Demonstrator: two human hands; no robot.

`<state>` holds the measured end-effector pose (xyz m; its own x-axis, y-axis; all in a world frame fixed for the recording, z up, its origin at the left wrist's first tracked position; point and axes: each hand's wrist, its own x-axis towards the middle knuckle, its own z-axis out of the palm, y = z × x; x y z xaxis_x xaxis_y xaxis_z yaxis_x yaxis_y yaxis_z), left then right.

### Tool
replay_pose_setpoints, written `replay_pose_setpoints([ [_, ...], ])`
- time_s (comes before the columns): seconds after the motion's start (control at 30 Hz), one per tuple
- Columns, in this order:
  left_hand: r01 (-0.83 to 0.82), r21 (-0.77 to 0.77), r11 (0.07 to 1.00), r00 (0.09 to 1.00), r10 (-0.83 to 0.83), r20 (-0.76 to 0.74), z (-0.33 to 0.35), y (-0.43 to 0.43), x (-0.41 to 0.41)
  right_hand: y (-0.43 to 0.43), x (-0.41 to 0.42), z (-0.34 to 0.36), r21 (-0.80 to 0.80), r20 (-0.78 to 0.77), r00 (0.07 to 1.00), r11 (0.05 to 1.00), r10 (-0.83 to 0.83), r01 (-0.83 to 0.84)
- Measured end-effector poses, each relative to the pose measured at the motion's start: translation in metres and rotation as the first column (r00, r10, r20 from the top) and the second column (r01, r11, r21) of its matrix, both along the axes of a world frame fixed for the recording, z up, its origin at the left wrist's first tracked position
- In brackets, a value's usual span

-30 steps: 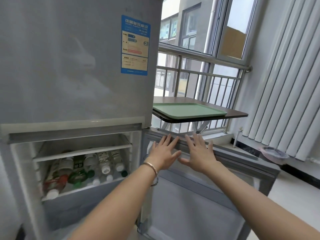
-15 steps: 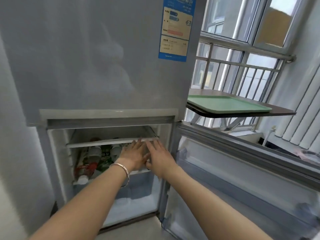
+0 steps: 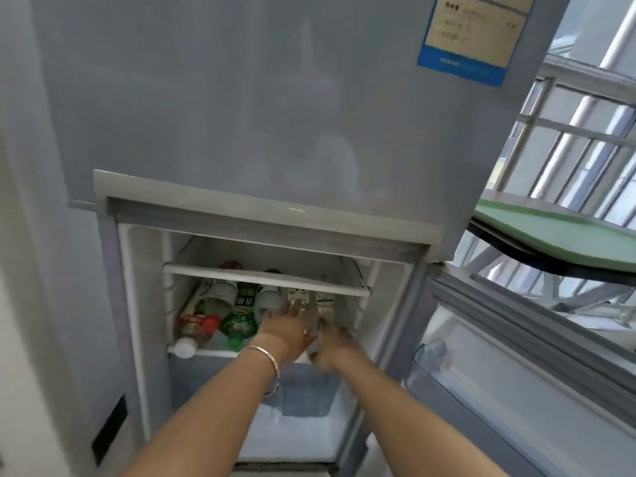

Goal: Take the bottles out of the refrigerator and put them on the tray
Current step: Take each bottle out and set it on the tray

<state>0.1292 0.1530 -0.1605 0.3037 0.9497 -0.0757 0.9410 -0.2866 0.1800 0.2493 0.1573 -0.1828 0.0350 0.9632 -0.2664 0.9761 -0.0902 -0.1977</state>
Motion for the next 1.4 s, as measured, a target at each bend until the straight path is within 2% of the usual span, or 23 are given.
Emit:
replay_pose_setpoints([
  [0.17, -0.022, 0.014, 1.0, 1.0, 0.022, -0.003, -0.016, 0.017, 0.003, 0.022, 0.005, -0.021, -0.03, -0.086, 0.996, 1.0, -0.01, 0.008],
  [0.27, -0.026, 0.024, 0.999, 1.0, 0.026, 0.011, -0.03, 0.023, 0.002, 0.018, 0.009, -0.032, 0.152, -0.103, 0.995, 0.988, 0.02, -0.005],
  [0.43, 0.005, 0.052, 0.999, 1.0, -0.005, 0.01, -0.034, 0.024, 0.008, -0.006, 0.01, -0.028, 0.318, -0.108, 0.993, 0.945, -0.042, 0.074],
  [0.5, 0.011, 0.067, 0.998, 1.0, -0.012, 0.017, -0.029, 0.023, 0.011, -0.013, 0.007, -0.017, 0.393, -0.073, 0.992, 0.911, -0.103, 0.124],
  [0.57, 0.018, 0.074, 0.997, 0.999, -0.02, 0.032, -0.022, 0.02, 0.014, -0.019, 0.004, -0.008, 0.484, -0.005, 0.996, 0.871, -0.09, 0.081],
  [0.67, 0.02, 0.056, 0.998, 0.993, -0.027, 0.119, -0.009, 0.009, 0.019, -0.032, -0.003, 0.014, 0.557, -0.031, 0.998, 0.828, -0.056, 0.064],
  [0.83, 0.039, -0.032, 0.999, 0.927, -0.024, 0.373, 0.015, -0.021, 0.014, -0.068, -0.005, 0.055, 0.498, 0.078, 0.996, 0.864, 0.044, -0.078],
  [0.97, 0.109, 0.02, 0.994, 0.893, -0.107, 0.437, 0.036, -0.045, 0.013, -0.101, -0.004, 0.097, 0.482, 0.064, 0.992, 0.867, 0.112, -0.129],
  [1.07, 0.17, 0.049, 0.984, 0.847, -0.172, 0.503, 0.061, -0.056, 0.008, -0.127, -0.001, 0.133, 0.475, -0.014, 0.992, 0.873, 0.128, -0.106],
  [1.2, 0.22, 0.062, 0.973, 0.827, -0.22, 0.518, 0.102, -0.071, -0.001, -0.155, 0.011, 0.174, 0.402, -0.28, 0.954, 0.915, 0.105, 0.017],
  [1.33, 0.256, 0.158, 0.954, 0.813, -0.301, 0.499, 0.151, -0.093, 0.007, -0.177, 0.026, 0.195, 0.394, -0.42, 0.908, 0.903, 0.012, 0.171],
  [1.4, 0.272, 0.205, 0.94, 0.805, -0.339, 0.487, 0.171, -0.101, 0.013, -0.186, 0.036, 0.201, 0.337, -0.468, 0.882, 0.913, -0.049, 0.229],
])
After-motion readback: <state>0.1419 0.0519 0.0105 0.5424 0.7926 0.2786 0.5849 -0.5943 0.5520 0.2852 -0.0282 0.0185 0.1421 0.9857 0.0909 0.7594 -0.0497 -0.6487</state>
